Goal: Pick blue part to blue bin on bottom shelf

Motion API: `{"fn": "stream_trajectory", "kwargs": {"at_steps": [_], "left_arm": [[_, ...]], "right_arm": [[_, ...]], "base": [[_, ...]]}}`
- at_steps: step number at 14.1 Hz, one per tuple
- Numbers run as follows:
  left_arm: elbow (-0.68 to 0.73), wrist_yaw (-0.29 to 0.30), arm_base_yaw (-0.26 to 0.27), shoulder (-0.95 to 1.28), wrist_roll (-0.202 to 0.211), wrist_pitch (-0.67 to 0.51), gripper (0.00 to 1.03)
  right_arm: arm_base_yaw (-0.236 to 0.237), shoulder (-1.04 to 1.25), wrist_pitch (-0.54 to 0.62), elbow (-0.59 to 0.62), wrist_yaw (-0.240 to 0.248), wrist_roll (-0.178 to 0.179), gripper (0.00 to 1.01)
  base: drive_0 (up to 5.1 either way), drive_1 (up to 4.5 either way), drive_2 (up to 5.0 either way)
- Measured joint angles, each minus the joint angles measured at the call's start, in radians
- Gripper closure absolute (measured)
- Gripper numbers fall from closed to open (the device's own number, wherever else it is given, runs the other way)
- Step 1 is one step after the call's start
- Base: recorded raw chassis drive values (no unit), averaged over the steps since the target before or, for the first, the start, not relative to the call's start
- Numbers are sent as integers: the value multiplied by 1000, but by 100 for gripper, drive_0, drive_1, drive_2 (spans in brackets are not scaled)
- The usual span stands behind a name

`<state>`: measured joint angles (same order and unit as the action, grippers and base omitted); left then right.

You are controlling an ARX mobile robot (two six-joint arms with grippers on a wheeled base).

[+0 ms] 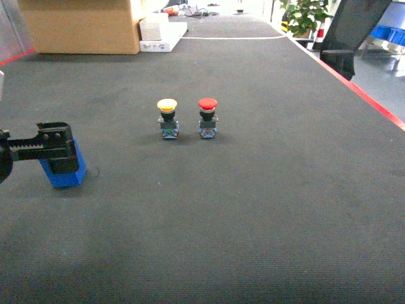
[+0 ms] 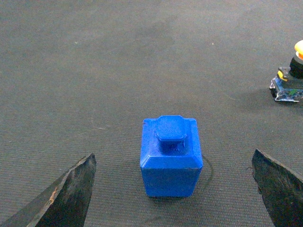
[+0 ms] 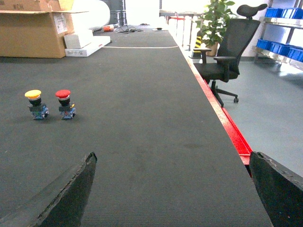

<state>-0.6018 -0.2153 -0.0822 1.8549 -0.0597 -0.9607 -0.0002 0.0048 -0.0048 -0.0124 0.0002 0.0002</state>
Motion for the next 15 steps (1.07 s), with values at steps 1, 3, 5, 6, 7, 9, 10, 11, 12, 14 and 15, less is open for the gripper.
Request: {"fn": "stream_trajectory", "kwargs": {"at_steps": [1,3,5,6,7,9,10,11,12,14,15], "left_arm": [[-42,-1,0,50,-7,3,5],[-128,-8,5,133,-24,16,5],[-170,-15,8,182,-42,23,5],[-175,-15,8,187,-42,25,5],[-185,-16,8,197,-44,28,5],[-246,-32,12,261,-74,66,5],[-266,-38,14,281,-87,69,5],[-283,-39,14,294,-94,76,5],[-298,-39,16,303,-97,80,5],[-325,-50,26,323,-91,89,14],[-332,-50,26,331,-90,94,27]], "right_arm": [[0,0,0,0,0,0,3],[0,0,0,0,0,0,3],[0,0,0,0,0,0,3],[0,0,0,0,0,0,3],[0,0,0,0,0,0,3],[0,0,0,0,0,0,3],[0,0,0,0,0,0,3],[0,0,0,0,0,0,3],[0,0,0,0,0,0,3],[0,0,0,0,0,0,3],[0,0,0,0,0,0,3]], "base": [[0,0,0],[0,0,0],[0,0,0],[0,0,0],[0,0,0],[0,0,0],[0,0,0],[0,0,0],[0,0,0],[0,0,0],[0,0,0]]}}
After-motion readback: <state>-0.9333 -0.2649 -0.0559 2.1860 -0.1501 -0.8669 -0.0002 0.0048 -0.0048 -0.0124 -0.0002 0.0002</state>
